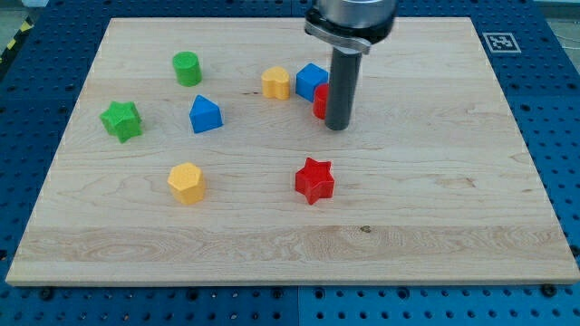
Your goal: Slightly push the blue cube and red circle upwards of the board
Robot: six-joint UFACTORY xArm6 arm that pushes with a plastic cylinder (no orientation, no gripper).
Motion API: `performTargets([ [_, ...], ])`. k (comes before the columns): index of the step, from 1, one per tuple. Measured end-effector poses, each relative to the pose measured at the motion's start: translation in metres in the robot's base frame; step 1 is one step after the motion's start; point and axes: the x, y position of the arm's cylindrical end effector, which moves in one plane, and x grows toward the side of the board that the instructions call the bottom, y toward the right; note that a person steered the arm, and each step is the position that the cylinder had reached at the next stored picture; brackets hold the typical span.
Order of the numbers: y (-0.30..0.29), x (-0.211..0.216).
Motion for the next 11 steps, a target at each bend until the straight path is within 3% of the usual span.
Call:
performTargets([
  [3,0.038,0.003],
  [7,-0.016,-0.009],
  [11,-0.016,0.007],
])
